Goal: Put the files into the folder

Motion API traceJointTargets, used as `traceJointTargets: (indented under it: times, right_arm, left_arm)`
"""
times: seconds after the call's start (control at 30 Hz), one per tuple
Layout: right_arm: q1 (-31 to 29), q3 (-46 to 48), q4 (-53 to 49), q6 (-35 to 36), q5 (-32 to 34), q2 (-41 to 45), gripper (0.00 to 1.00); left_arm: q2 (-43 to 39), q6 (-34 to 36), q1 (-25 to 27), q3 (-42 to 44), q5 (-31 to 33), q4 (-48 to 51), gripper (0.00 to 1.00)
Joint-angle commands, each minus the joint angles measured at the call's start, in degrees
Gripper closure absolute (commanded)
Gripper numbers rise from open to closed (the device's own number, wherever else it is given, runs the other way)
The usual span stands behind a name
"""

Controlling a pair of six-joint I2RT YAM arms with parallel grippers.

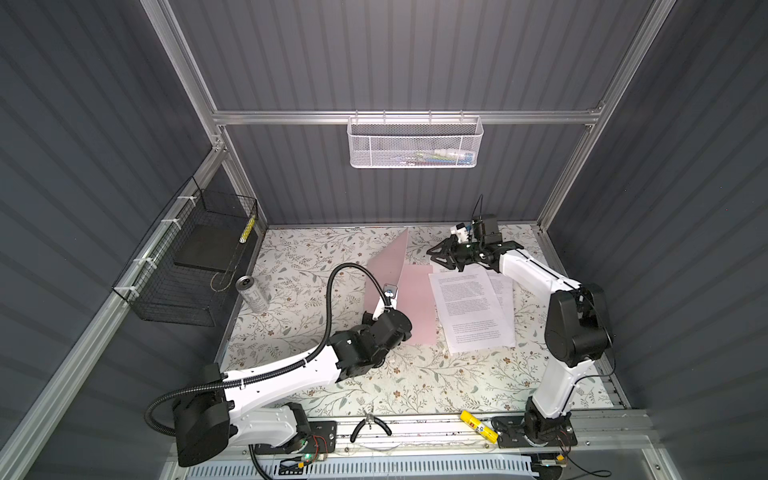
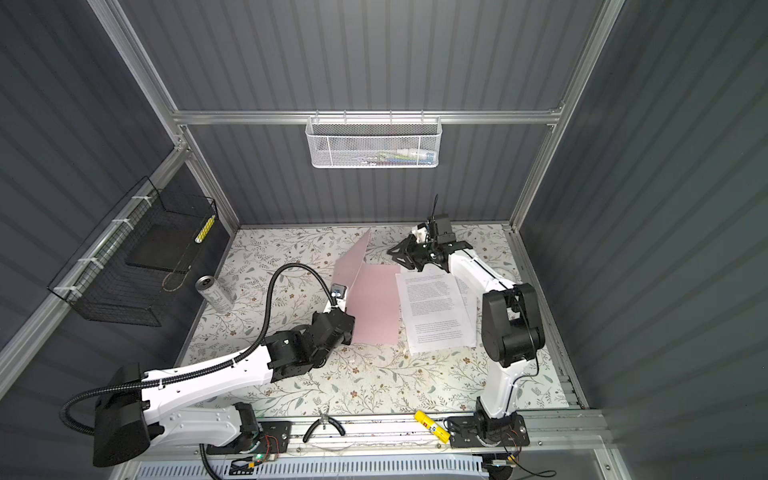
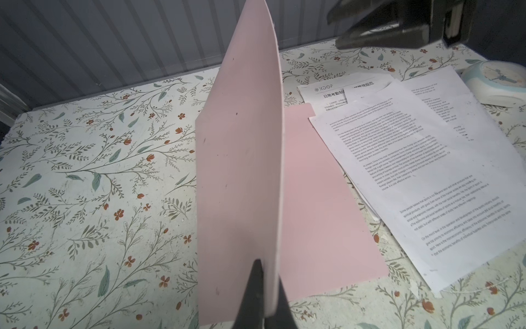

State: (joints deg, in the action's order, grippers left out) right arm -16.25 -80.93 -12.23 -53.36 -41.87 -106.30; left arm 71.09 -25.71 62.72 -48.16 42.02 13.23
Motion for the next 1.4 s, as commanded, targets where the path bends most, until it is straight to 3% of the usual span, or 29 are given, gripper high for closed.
traceJointTargets:
  times: [0.0,0.53,1.0,1.37]
  right_arm:
    - [-2.1,1.7,0.8,1.2,1.1,-1.1,0.72]
    - [-10.7,-5.3,-3.1,4.6,2.0,-12.7,0.72]
    - [-16.3,-17.1,-11.9,10.8,4.1,-10.7,0.72]
    - [-21.2,-24.3,-20.1,16.8,9.2,-12.5,0.72]
  left_arm:
    - [-1.9,-4.3,-0.5,-1.5,1.2,2.5,1.0]
    - [-7.3,-16.4,-0.9,-4.6,2.3,11.9,1.0]
    - [-10.0,-21.9,-0.9,-0.4,3.8,12.4,1.0]
    - [-20.3,-30.9,-0.9,9.0,8.0,13.5,1.0]
